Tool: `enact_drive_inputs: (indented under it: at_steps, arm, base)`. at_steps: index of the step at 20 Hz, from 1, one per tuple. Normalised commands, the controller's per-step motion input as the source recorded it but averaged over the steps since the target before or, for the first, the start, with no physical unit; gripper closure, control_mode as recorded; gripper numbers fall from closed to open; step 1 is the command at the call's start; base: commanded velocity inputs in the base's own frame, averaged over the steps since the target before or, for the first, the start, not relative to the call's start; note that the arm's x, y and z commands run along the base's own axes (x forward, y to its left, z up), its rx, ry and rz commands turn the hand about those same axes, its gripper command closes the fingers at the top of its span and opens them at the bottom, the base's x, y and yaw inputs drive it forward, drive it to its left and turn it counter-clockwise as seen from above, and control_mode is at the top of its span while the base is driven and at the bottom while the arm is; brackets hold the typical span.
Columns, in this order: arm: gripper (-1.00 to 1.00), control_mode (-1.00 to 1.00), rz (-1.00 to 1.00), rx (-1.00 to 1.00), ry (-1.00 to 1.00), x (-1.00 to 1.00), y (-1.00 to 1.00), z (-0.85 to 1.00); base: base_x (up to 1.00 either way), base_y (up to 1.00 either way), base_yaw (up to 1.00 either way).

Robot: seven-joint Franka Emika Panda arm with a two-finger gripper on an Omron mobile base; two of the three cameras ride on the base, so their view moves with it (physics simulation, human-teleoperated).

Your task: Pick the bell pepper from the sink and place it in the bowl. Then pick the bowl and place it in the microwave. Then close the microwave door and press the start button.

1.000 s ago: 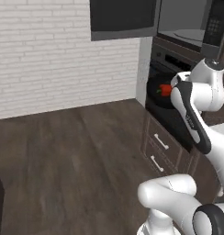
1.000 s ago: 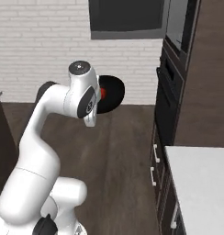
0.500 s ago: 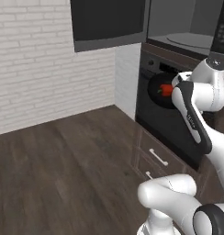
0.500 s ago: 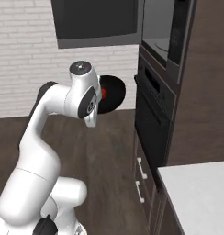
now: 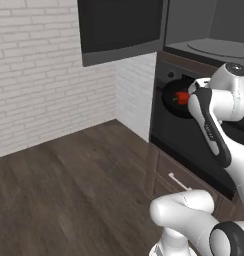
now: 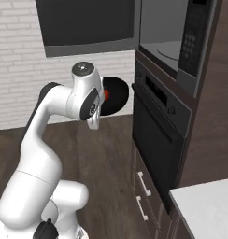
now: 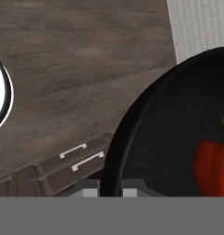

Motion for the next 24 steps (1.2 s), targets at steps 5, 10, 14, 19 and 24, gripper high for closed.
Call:
enact_drive_inputs:
  at_steps: [5, 10, 14, 19, 24]
  arm:
    - [1.00, 1.00, 0.00, 0.00, 0.00, 0.00, 0.00, 0.00]
    - [1.00, 1.00, 0.00, 0.00, 0.00, 0.00, 0.00, 0.00]
    - [1.00, 1.00, 0.00, 0.00, 0.00, 0.00, 0.00, 0.00]
    - [1.00, 1.00, 0.00, 0.00, 0.00, 0.00, 0.00, 0.00]
    - [1.00, 1.00, 0.00, 0.00, 0.00, 0.00, 0.00, 0.00]
  base:
    - [0.44, 0.10, -0.19]
    - [0.49, 0.22, -0.17]
    - [0.69, 0.17, -0.15]
    - [0.81, 0.01, -0.13]
    - [0.55, 0.05, -0.11]
